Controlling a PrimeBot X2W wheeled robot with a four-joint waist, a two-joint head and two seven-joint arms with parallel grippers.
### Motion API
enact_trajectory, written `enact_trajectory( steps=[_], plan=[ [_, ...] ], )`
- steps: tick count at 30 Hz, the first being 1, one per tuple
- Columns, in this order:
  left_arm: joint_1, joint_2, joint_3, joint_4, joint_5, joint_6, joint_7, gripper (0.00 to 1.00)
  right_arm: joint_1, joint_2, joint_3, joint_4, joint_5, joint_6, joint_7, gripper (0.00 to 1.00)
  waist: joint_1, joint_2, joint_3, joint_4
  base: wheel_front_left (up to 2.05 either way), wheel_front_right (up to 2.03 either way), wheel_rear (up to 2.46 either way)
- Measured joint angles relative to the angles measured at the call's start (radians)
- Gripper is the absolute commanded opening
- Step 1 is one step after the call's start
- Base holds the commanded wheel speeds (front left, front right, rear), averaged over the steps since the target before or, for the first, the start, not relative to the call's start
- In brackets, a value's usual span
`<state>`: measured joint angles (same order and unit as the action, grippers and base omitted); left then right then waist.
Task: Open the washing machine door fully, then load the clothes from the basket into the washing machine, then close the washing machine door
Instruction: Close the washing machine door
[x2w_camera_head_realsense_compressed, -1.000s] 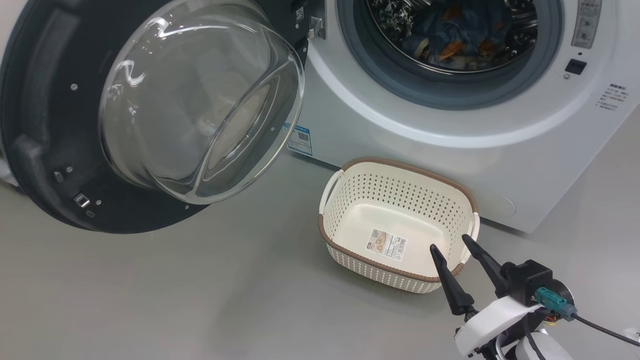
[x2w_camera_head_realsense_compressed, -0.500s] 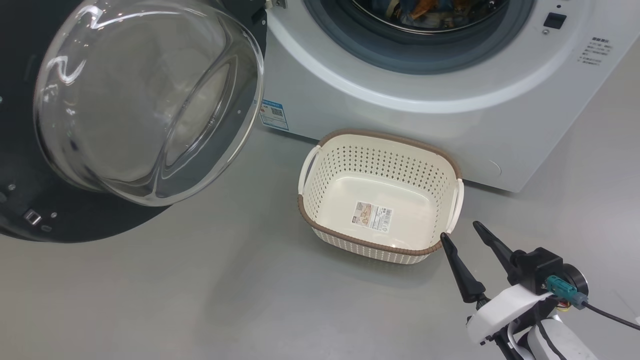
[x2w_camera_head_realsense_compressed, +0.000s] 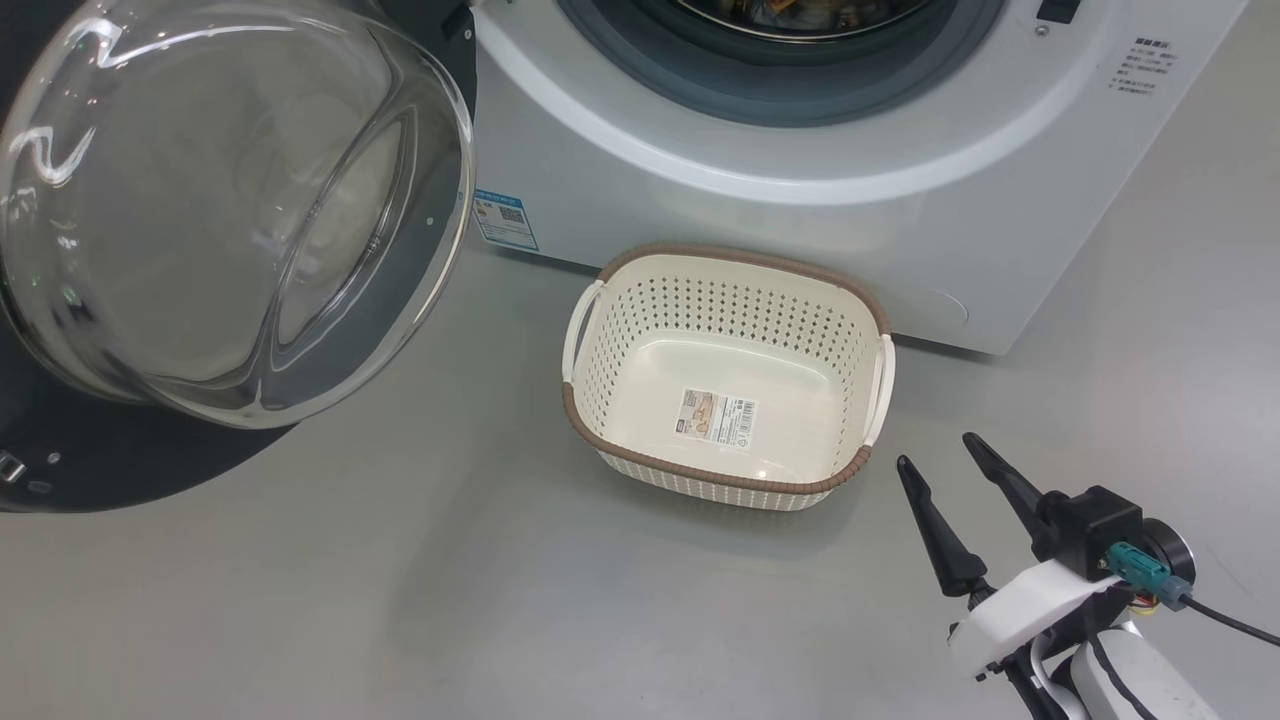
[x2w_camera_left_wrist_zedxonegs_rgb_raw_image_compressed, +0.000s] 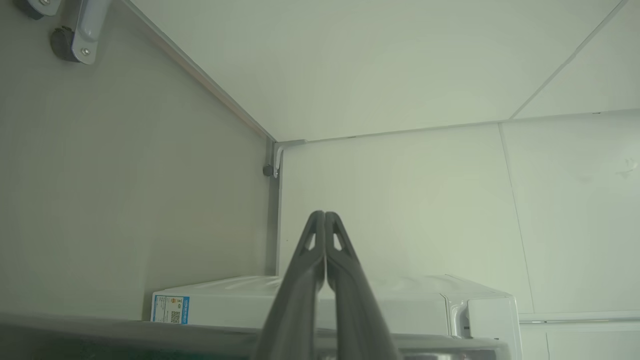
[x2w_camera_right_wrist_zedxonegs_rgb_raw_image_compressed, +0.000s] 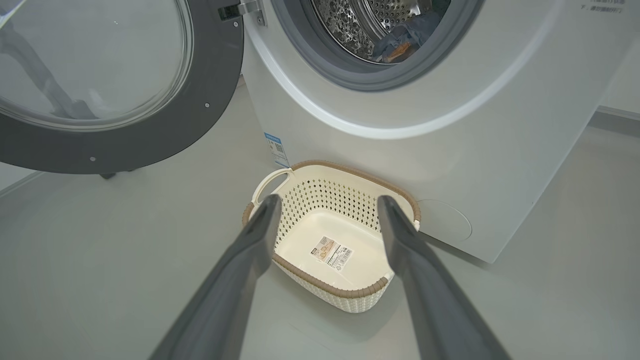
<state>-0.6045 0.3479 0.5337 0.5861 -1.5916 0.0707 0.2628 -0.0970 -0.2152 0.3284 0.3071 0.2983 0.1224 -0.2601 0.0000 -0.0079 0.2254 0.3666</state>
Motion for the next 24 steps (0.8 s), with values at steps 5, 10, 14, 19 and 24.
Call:
enact_trajectory(
  steps=[5, 10, 14, 19, 24],
  plan=[
    [0.002, 0.024, -0.023, 0.029, 0.007, -0.023, 0.037, 0.00, 0.000, -0.008, 0.000, 0.000, 0.000, 0.000, 0.000, 1.00, 0.0000, 0.0000, -0.003, -0.008, 0.00, 0.00, 0.00],
    [0.002, 0.026, -0.053, 0.048, 0.007, -0.037, 0.076, 0.00, 0.000, -0.016, 0.000, 0.000, 0.000, 0.000, 0.000, 1.00, 0.0000, 0.0000, -0.006, -0.012, 0.00, 0.00, 0.00],
    [0.002, 0.033, -0.056, 0.058, 0.005, -0.059, 0.119, 0.00, 0.000, -0.024, 0.000, 0.001, 0.000, 0.000, 0.000, 1.00, 0.0000, 0.0000, -0.009, -0.013, 0.00, 0.00, 0.00],
    [0.002, 0.035, -0.060, 0.067, -0.017, -0.082, 0.183, 0.00, 0.000, -0.030, -0.007, 0.001, 0.000, 0.000, 0.000, 1.00, 0.0000, 0.0000, -0.011, -0.011, 0.00, 0.00, 0.00],
    [0.002, 0.035, -0.075, 0.074, -0.040, -0.111, 0.255, 0.00, 0.000, -0.029, -0.010, 0.000, 0.000, 0.000, 0.000, 1.00, 0.0000, 0.0000, -0.013, -0.006, 0.00, 0.00, 0.00]
  ],
)
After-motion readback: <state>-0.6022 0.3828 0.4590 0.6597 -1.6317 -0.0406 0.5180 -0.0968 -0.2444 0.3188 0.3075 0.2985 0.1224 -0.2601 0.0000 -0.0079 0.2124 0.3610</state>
